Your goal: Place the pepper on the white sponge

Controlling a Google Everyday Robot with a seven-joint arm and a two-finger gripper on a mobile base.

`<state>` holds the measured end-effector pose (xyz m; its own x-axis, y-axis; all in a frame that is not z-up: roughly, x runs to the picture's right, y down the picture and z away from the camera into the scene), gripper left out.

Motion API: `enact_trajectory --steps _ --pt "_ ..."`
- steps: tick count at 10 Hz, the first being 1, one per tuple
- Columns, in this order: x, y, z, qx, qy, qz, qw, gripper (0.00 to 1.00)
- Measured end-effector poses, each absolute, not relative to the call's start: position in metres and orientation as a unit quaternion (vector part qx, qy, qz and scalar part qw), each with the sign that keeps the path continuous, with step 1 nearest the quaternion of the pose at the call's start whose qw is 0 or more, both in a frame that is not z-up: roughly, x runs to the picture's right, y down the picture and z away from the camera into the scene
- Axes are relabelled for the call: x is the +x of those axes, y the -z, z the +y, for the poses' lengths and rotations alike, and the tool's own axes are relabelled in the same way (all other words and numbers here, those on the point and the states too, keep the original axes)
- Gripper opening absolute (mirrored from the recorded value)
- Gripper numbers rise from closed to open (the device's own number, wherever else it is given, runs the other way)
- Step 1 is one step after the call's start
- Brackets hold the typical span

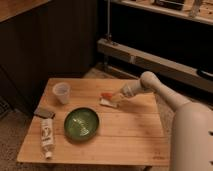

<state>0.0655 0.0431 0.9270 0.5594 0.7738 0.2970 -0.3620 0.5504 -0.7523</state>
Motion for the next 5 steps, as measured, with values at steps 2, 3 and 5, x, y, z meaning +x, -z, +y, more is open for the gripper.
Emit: enact_trajectory --steps 2,3,5 --pt "0.0616 -0.9264 0.0424 -0.321 -0.326 -0.328 0.827 0.8" --pt "0.0624 -0.9258 0.0427 -0.323 -0.325 -0.329 0.826 0.8" --pt "0.0642 -0.9237 0.0405 -0.323 -0.328 -0.341 0.819 0.8"
